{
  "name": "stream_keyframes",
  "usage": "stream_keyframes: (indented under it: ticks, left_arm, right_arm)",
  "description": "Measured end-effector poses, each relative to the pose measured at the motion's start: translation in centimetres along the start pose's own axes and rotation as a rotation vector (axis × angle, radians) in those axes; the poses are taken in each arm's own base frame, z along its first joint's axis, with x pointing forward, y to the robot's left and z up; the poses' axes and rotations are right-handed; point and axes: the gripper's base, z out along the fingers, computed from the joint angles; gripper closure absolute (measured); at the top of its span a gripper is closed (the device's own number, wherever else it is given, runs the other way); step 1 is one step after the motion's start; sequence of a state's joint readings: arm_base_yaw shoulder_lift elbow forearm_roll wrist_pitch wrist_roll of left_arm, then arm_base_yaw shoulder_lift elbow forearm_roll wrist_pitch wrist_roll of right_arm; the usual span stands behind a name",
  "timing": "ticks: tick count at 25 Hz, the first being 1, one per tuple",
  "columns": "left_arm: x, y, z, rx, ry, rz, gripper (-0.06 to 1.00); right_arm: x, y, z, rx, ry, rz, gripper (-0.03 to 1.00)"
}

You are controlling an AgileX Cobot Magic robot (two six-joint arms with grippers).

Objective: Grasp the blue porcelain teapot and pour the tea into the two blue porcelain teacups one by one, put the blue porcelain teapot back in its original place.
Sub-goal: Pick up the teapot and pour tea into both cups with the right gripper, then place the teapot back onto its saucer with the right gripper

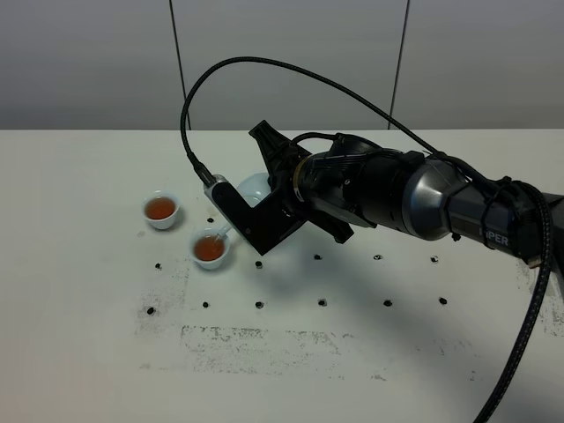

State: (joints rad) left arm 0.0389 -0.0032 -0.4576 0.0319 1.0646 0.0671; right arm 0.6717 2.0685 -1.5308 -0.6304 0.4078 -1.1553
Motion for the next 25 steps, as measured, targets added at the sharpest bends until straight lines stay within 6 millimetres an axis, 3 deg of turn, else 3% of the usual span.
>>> stream_keyframes:
  ticks: [6,19,25]
  left_arm:
    - [0.0,0.0,0.0,0.0,0.0,0.0,0.43]
    - [0.0,0.0,0.0,0.0,0.0,0.0,0.43]
    - [0.0,0.0,0.0,0.0,0.0,0.0,0.43]
  right_arm:
    - [0.1,-0.3,-0.9,-0.012,-0.065,0.201,0.94]
    - [0.7,0.9,-0.8,-0.171,-0.189,0.644,0.94]
    - [1.0,0.7,-2.8,-0.16,-0.227,0.785,0.94]
